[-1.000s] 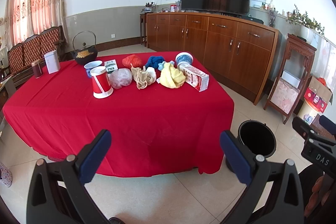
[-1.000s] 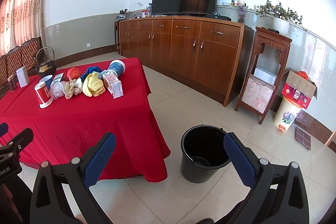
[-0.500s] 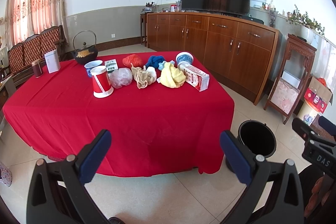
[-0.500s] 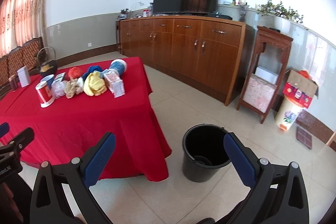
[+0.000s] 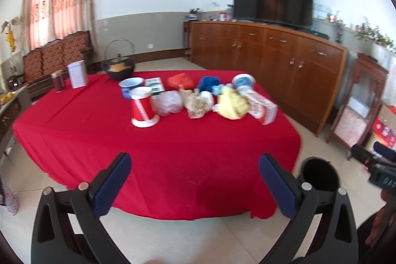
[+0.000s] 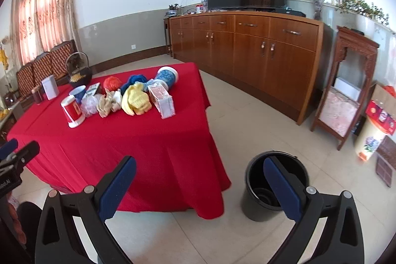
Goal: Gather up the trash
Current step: 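Grasp the yellow knitted cloth with the right gripper while the left grasps the red-white paper cup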
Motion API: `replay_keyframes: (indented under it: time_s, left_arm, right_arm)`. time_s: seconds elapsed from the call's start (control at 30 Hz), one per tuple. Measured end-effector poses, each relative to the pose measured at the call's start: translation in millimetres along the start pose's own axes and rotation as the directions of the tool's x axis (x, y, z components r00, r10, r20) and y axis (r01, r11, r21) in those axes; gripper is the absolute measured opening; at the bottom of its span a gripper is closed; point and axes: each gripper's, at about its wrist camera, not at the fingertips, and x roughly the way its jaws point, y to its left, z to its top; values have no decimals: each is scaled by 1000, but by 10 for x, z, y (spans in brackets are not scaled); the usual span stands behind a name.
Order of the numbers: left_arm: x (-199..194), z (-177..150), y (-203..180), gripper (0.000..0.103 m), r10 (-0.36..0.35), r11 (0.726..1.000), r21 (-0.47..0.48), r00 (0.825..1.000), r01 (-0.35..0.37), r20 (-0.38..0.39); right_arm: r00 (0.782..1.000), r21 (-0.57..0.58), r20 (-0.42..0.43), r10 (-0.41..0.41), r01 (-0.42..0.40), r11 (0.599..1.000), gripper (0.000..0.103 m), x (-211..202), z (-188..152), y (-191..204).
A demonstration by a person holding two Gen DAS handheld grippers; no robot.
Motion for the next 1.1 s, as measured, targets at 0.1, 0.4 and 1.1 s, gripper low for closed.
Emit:
replay_keyframes:
  time_s: [0.1,0.4,1.1]
  left_arm:
    - [115,2,78,103,22,1000,-6,1000,-22,-17]
    - [465,46,282,103,-36,999,-24,998,35,-43]
    - [1779,464,927,88,127,988,-80,992,-129,-28]
  right_arm:
    - [998,-18,-37,45,-46,999,103,229,113,104]
    - [993,-104,-73,92,-100,990,103,832,349,514]
    - [975,-205,-116,189,-210,956,71,2469,863,1527]
